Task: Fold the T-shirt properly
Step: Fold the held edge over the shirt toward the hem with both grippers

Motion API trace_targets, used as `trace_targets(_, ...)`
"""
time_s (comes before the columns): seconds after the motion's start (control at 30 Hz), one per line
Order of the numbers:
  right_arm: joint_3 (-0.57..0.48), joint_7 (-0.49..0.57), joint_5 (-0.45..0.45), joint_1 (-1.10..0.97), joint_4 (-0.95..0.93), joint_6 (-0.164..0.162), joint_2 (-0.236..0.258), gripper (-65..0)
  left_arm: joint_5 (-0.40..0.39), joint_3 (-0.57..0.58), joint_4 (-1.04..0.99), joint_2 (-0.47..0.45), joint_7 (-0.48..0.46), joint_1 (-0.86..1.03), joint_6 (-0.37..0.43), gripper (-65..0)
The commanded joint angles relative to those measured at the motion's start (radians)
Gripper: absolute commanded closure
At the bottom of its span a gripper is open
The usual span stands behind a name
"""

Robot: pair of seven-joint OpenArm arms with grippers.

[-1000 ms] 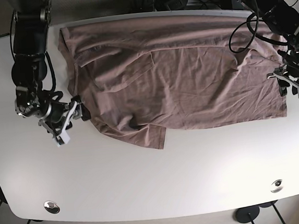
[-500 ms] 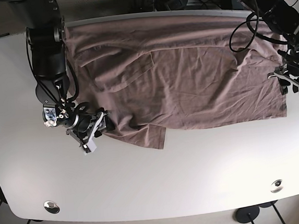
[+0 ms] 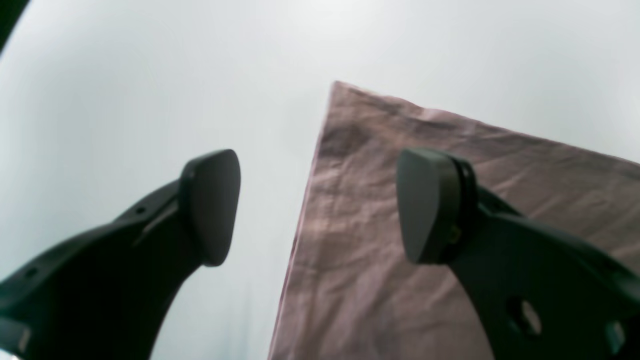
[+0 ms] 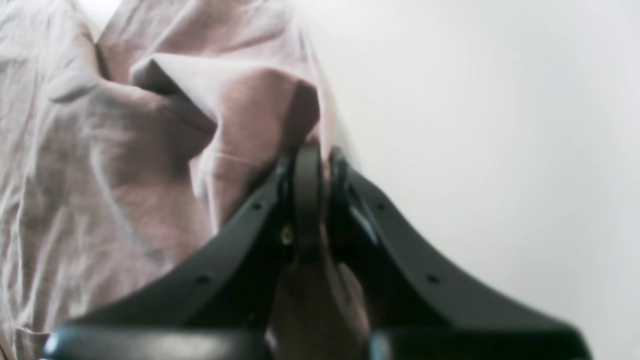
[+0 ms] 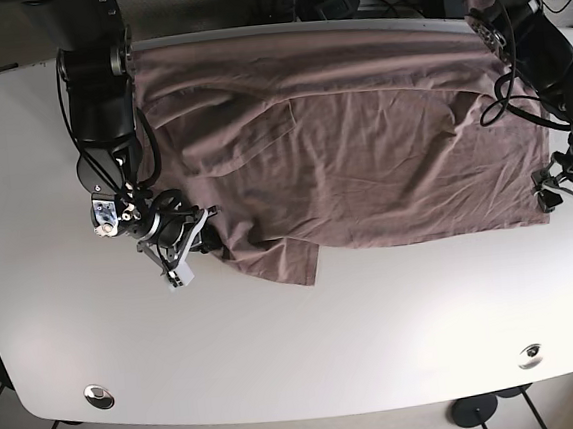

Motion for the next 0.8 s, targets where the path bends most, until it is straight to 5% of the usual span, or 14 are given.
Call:
trace_targets(0.03, 0.004, 0.014, 0.004, 0.026, 0.015, 0.001, 0.003, -2.2, -0.015, 0.053, -0.096, -0.054, -0.11, -0.051, -0.004, -45.8)
trace_targets(0.47, 0.073, 0.017, 0.01, 0.026, 0.019, 0.001, 0.003, -2.1, -0.018, 0.194, -0.561, -0.044, -0.341, -0.196, -0.001, -43.9)
trace_targets(0.6, 0.103, 0.016, 0.006, 0.026, 0.019, 0.001, 0.004, -1.9, -0.014, 0.197, -0.566, -0.023, -0.418, -0.191, 0.041, -4.6)
trace_targets(0.63, 0.103, 0.016, 0.004, 0.026, 0.019, 0.001, 0.006, -1.9, -0.012, 0.197, -0.566, -0.023, -0.421, -0.189, 0.067, 0.0)
trace_targets(0.8, 0.105, 0.009, 0.004, 0.024, 0.091, 0.001, 0.007, -1.9, -0.022, 0.19, -0.423, -0.001, -0.383, -0.188, -0.004, 0.0)
